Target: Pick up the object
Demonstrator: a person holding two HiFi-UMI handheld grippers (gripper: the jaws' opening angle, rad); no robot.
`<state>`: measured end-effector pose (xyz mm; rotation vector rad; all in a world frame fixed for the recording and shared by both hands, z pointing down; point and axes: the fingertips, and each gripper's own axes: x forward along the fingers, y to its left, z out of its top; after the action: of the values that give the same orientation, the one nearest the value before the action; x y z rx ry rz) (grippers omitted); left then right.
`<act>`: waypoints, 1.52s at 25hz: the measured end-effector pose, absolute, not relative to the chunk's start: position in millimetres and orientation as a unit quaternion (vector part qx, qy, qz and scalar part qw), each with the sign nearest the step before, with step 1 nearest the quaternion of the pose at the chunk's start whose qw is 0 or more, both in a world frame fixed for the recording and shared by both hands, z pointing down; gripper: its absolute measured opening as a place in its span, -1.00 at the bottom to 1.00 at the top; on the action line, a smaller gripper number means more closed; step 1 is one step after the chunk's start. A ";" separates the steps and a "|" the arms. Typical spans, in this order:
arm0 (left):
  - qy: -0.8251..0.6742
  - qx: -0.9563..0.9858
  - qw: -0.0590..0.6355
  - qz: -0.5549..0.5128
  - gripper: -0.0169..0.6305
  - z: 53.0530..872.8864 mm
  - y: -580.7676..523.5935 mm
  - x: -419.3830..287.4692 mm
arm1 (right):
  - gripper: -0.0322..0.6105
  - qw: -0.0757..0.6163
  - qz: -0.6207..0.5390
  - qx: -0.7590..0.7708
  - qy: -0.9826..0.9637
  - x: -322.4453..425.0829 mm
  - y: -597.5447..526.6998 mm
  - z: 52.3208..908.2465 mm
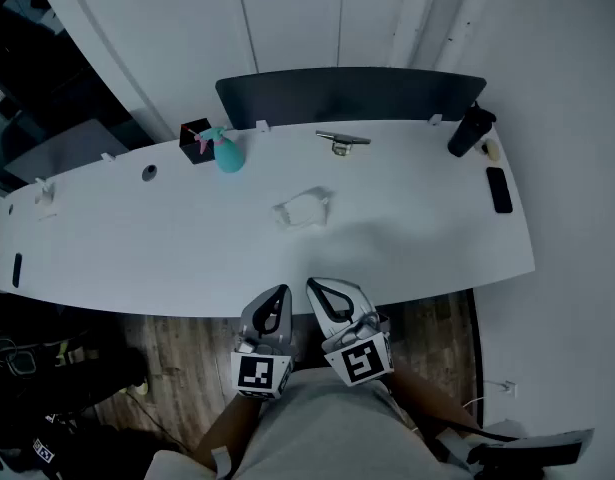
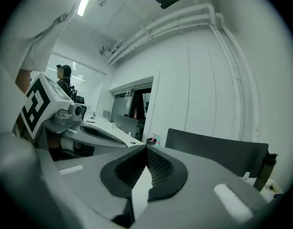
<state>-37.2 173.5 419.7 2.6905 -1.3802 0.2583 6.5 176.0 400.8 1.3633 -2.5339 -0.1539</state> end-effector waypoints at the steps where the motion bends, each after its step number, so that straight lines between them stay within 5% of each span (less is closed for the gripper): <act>1: -0.458 0.883 0.055 0.093 -0.94 422.5 167.1 -32.0 | -0.90 0.125 -0.051 0.467 -0.874 12.4 169.0 401.4; 11: -0.467 0.870 0.067 0.143 -0.94 447.0 123.3 -7.6 | -0.90 0.118 -0.017 0.452 -0.884 43.5 120.1 434.7; 38: -0.342 0.916 0.100 0.183 -0.94 502.4 20.4 -19.5 | -0.90 0.230 0.119 0.494 -0.830 33.8 44.4 487.5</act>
<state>-19.5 20.4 502.4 2.7094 -1.0111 0.5416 33.8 44.4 487.5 1.3601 -2.2821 0.3274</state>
